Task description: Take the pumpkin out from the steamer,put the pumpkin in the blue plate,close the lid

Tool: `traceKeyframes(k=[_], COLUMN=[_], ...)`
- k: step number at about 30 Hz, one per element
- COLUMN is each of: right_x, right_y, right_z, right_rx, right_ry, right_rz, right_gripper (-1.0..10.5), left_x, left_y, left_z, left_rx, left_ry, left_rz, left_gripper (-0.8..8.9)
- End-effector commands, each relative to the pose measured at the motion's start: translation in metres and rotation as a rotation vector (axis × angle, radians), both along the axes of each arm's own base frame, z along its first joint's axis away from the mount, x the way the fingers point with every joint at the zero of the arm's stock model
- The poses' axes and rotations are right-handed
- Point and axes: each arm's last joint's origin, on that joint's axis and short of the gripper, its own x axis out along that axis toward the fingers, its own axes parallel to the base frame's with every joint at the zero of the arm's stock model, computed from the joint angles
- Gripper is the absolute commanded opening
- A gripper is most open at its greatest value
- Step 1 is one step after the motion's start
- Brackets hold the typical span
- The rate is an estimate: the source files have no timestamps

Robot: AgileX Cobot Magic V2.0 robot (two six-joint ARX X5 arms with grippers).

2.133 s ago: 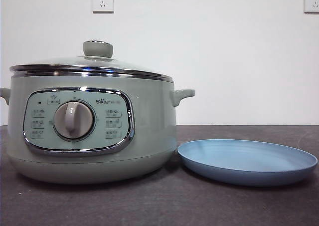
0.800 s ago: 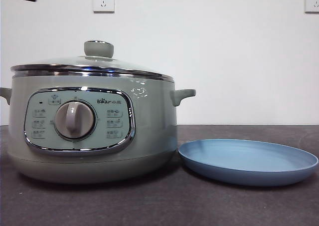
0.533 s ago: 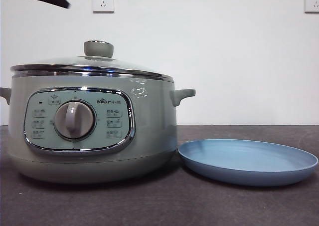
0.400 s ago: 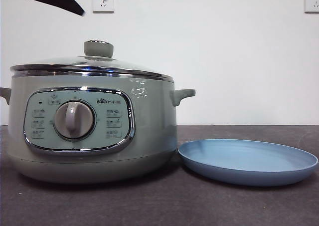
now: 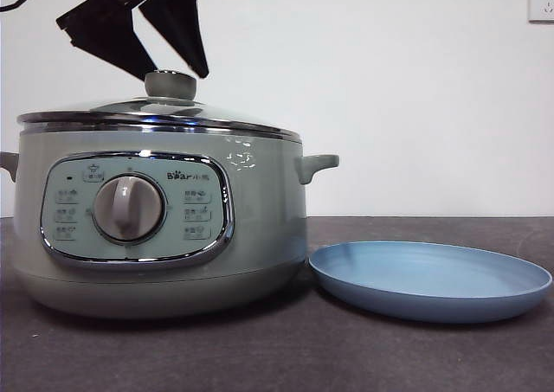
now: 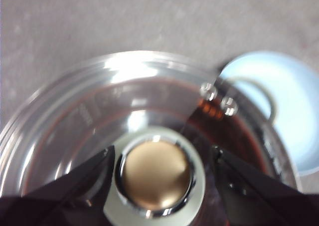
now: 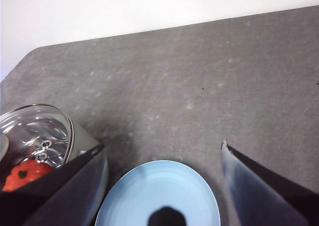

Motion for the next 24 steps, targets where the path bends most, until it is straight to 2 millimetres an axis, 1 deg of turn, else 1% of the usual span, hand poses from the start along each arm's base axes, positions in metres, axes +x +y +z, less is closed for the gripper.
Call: traceKeyframes(k=[1,8,9,10,12,13,20,24], right_x=[0.0,0.0,0.0,0.0,0.0,0.0,0.0,0.001], right_y=[0.001,0.001,0.001,0.001,0.001,0.001,0.0,0.0], right_z=[0.0,0.001,0.0,0.0,0.0,0.0,0.001,0.001], right_rx=[-0.004,-0.004,-0.004,-0.004,-0.004,-0.004,-0.005,-0.006], right_ry=[-0.007,-0.007,-0.006,-0.007,-0.007,-0.007,-0.008,-0.008], right_rz=[0.006,0.006,0.006,0.006,0.006,0.006,0.003,0.0], right_gripper=[3.8,3.8,3.8,3.8,3.8,3.8,3.8,3.8], left_x=[0.0,-0.002,-0.002,-0.002,-0.002,-0.002,-0.002,-0.006], left_y=[-0.001,0.0,0.0,0.0,0.0,0.0,0.0,0.003], left_z=[-0.003,-0.004,-0.004,-0.004,-0.004,-0.004,-0.002,0.009], left_rx=[0.028,0.041,0.044,0.05,0.066,0.07,0.06,0.039], left_ry=[0.001,0.02,0.019,0.016,0.006,0.003,-0.019,-0.075], left_rz=[-0.019,-0.022,-0.025,-0.032,-0.052,-0.057,-0.056,-0.044], left_gripper=[3.19,3.07,2.72,2.08,0.1,-0.18,-0.08,-0.08])
